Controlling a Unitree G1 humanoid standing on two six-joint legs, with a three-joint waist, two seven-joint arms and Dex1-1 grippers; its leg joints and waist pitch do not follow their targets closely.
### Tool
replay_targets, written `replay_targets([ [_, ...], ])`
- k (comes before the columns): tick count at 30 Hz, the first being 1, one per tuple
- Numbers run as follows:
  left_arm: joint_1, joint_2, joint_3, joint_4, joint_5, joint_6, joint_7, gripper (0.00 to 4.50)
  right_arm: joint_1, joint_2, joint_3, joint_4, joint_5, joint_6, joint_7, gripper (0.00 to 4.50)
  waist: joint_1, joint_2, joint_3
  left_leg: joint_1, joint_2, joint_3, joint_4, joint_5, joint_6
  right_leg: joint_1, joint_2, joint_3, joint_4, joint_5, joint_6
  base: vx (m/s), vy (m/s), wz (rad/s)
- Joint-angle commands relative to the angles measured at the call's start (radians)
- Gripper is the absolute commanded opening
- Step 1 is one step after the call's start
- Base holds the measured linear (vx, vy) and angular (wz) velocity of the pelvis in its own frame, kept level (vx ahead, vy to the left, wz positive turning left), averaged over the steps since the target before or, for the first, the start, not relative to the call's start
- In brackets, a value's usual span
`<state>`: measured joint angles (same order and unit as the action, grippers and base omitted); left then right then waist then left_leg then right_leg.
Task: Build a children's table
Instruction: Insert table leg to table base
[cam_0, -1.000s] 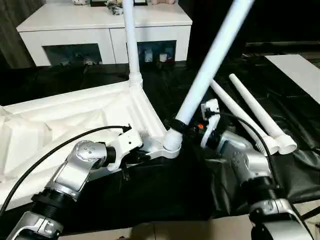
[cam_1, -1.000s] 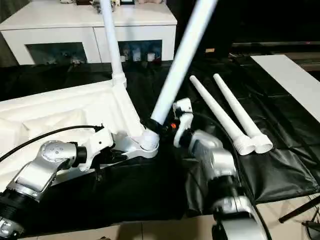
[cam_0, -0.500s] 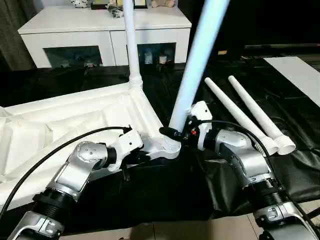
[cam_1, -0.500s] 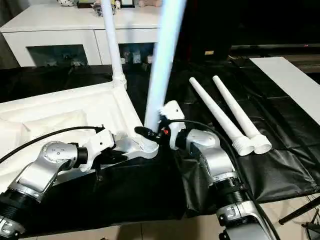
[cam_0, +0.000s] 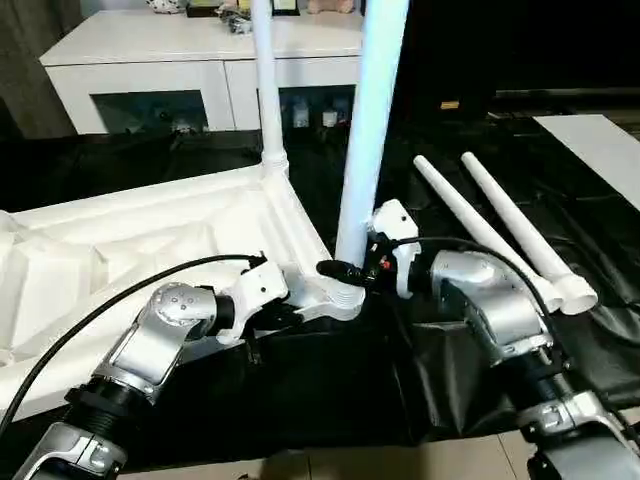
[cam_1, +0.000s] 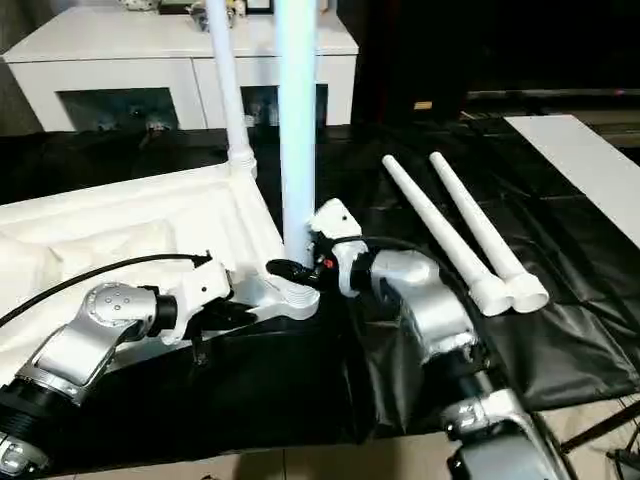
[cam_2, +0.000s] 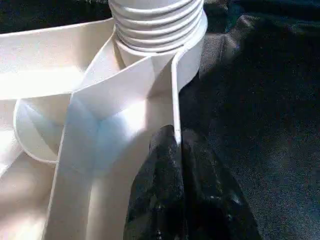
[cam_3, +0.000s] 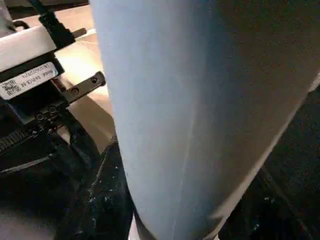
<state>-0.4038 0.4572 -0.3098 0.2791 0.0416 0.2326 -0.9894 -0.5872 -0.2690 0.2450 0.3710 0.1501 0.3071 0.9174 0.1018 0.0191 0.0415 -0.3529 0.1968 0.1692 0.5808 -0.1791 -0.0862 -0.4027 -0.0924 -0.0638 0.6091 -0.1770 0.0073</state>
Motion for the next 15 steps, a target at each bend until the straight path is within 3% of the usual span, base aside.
replay_targets([
  [1, 0.005, 0.019, -0.001, 0.007, 0.029, 0.001, 0.020, 0.00, 0.037, -0.022, 0.070, 0.082, -0.045, 0.083, 0.058, 1.84, -0.004, -0.001, -0.050, 0.003, 0.025, -0.008, -0.084, -0.367, -0.012, 0.033, -0.045, 0.042, -0.083, -0.349, -0.169, 0.000, 0.000, 0.00],
  [3, 0.006, 0.020, -0.004, 0.006, 0.029, 0.001, 0.022, 0.00, 0.028, -0.023, 0.074, 0.097, -0.043, 0.087, 0.067, 1.84, -0.001, -0.006, -0.050, 0.002, 0.025, -0.007, -0.084, -0.353, -0.010, 0.035, -0.047, 0.042, -0.085, -0.350, -0.170, 0.000, 0.000, 0.00],
  [5, 0.008, 0.021, -0.004, 0.004, 0.028, 0.001, 0.024, 0.00, 0.020, -0.023, 0.074, 0.111, -0.040, 0.088, 0.072, 1.84, 0.000, -0.002, -0.050, 0.003, 0.026, -0.007, -0.084, -0.352, -0.010, 0.034, -0.047, 0.042, -0.083, -0.351, -0.172, 0.000, 0.000, 0.00],
  [12, 0.015, 0.024, -0.006, -0.008, 0.027, 0.006, 0.025, 0.00, -0.011, 0.014, 0.037, 0.194, -0.035, 0.066, 0.027, 1.84, -0.005, -0.002, -0.045, 0.006, 0.025, -0.009, -0.087, -0.393, -0.019, 0.031, -0.048, 0.041, -0.092, -0.418, -0.156, 0.000, 0.000, 0.00],
  [13, 0.016, 0.023, -0.005, -0.012, 0.026, 0.009, 0.027, 0.00, -0.010, 0.020, 0.030, 0.200, -0.031, 0.063, 0.021, 1.84, -0.006, -0.010, -0.045, 0.006, 0.025, -0.010, -0.088, -0.393, -0.017, 0.031, -0.049, 0.040, -0.093, -0.434, -0.149, 0.000, 0.000, 0.00],
  [15, 0.020, 0.025, -0.001, -0.020, 0.020, 0.012, 0.028, 0.00, -0.009, 0.030, 0.023, 0.208, -0.026, 0.059, 0.017, 1.84, -0.008, -0.003, -0.044, 0.007, 0.026, -0.011, -0.089, -0.406, -0.021, 0.028, -0.049, 0.041, -0.095, -0.453, -0.142, 0.000, 0.000, 0.00],
])
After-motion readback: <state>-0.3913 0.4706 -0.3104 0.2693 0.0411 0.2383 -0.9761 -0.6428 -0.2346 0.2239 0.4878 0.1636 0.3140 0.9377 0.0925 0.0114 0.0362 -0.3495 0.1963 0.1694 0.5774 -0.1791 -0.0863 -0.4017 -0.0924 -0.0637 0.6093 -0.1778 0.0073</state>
